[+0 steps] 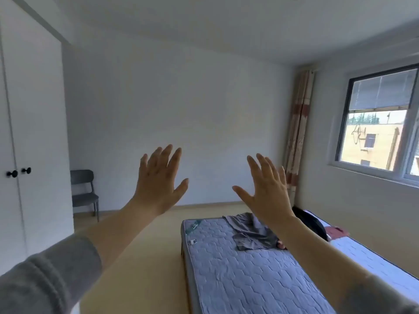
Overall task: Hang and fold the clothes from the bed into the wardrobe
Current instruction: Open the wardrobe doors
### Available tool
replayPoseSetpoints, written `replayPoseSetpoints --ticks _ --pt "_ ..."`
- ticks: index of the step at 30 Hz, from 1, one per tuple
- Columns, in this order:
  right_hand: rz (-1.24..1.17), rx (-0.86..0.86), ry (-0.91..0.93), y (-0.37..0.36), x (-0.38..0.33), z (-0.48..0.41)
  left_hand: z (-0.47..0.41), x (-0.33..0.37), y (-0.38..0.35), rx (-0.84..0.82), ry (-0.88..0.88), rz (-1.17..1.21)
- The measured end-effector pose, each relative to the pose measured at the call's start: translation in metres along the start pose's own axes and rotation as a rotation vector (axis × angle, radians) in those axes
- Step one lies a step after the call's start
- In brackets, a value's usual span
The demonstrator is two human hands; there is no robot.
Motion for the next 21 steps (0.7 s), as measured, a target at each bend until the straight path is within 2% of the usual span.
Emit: replayPoseSetpoints --ticks 4,9,15,21 --pt "-0.263 -0.019 0.067 -0.027 -0.013 0.010 0.029 -0.008 -0.011 0.037 0.044 0.139" --pt "-0.496 -0.114 0.117 -0.082 -0.048 0.017 0.073 -0.027 -0.051 -0.058 0.220 0.284" --pt "-0.704 -0.229 0.154 -0.155 -0.117 -0.015 0.101 -0.098 -0.086 -0.087 0.417 0.341" --pt "-0.815 -0.335 0.275 -0.225 -0.206 -0.058 0.113 -0.184 -0.097 -0.053 0.589 0.342"
Point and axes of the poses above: each hand's wrist, its own z-axis away from the middle knuckle, its own y-axis out of the back of the hand, x = y × z, the point moved 1 cm from there along -z, towards the middle knuckle, and after that the axes turned 4 degrees about -x, right-handed, at the moved point
